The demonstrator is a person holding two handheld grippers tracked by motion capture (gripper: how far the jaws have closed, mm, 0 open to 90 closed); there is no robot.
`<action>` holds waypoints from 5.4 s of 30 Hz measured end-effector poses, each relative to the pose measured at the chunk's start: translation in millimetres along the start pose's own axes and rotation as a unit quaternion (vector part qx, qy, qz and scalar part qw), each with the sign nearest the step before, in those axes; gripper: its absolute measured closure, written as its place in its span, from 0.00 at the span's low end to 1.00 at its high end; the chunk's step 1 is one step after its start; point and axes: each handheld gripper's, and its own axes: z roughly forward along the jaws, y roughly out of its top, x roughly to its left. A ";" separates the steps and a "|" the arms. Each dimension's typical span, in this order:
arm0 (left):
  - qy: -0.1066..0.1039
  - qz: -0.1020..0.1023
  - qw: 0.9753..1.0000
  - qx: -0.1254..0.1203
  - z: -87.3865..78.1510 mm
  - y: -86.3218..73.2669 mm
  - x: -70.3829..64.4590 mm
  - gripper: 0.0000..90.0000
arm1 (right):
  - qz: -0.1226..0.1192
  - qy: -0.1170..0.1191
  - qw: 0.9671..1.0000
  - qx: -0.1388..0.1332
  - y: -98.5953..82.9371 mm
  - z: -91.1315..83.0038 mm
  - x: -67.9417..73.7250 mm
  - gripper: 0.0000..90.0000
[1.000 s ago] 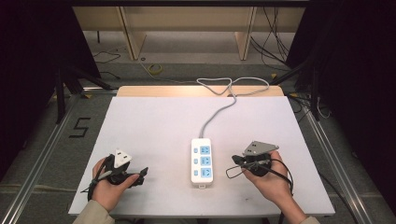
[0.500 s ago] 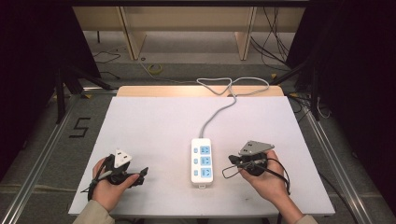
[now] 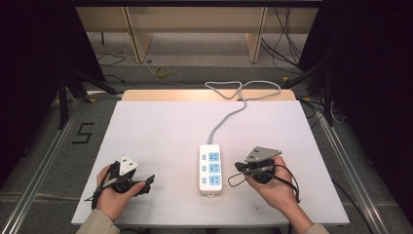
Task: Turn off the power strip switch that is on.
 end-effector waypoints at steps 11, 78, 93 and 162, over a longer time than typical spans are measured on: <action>0.000 0.001 1.000 0.000 0.2 0.0 -0.4 0.13 | -0.003 0.006 1.000 0.001 4.6 3.2 4.0 1.00; 0.001 0.002 1.000 -0.001 0.0 0.0 -0.5 0.13 | -0.034 0.038 0.999 0.007 28.7 23.2 26.9 1.00; 0.001 0.002 1.000 -0.002 0.0 0.2 -0.7 0.13 | -0.041 0.045 0.998 0.012 32.7 28.7 32.2 1.00; 0.000 0.002 1.000 -0.002 -0.1 0.4 -0.4 0.14 | -0.059 0.074 0.995 0.035 44.4 51.2 49.4 1.00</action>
